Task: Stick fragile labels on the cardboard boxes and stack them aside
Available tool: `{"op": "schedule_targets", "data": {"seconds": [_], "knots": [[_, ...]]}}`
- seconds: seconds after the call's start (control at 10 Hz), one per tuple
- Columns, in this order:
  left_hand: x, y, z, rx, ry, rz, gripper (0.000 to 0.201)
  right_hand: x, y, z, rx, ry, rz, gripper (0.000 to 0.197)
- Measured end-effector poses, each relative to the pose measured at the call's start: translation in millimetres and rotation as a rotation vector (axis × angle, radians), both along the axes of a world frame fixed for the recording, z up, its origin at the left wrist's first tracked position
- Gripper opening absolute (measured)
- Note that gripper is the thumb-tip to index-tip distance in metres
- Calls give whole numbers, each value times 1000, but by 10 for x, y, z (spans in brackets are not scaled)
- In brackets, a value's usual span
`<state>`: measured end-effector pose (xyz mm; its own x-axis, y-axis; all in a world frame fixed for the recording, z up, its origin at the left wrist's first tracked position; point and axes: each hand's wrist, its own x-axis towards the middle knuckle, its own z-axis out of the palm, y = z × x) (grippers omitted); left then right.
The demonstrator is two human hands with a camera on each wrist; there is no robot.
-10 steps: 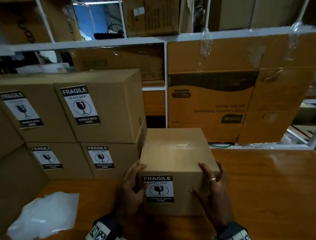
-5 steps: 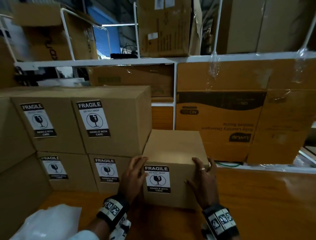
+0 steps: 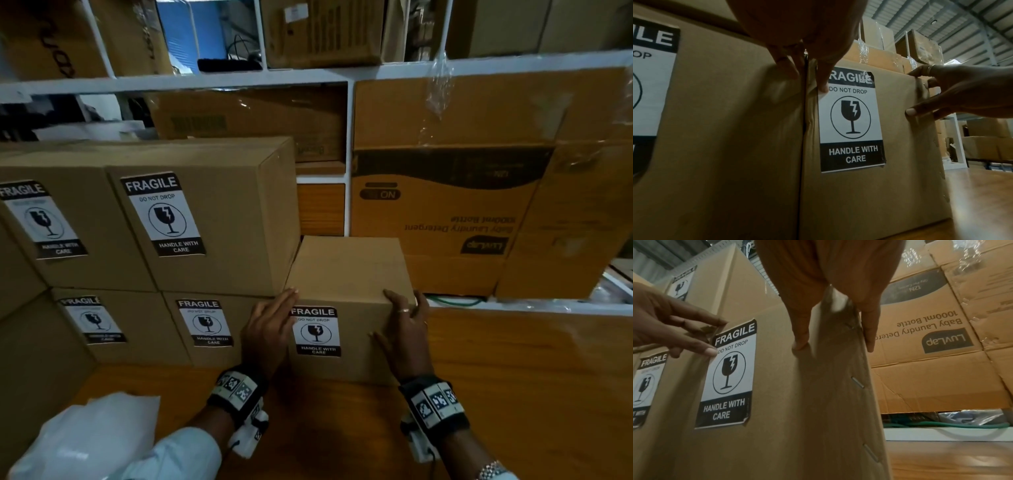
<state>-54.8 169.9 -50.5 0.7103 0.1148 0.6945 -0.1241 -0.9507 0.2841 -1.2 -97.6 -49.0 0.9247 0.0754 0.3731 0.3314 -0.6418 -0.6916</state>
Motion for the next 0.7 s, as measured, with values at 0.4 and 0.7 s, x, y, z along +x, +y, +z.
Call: {"op": "schedule_targets", "data": {"seconds": [0.4, 0.7], "knots": [[-107, -205, -36, -120, 17, 47, 65, -106, -9, -70, -94, -51, -12, 95], [-343, -204, 665, 241, 280, -34, 57, -410, -7, 571, -531, -103, -67, 76]]}}
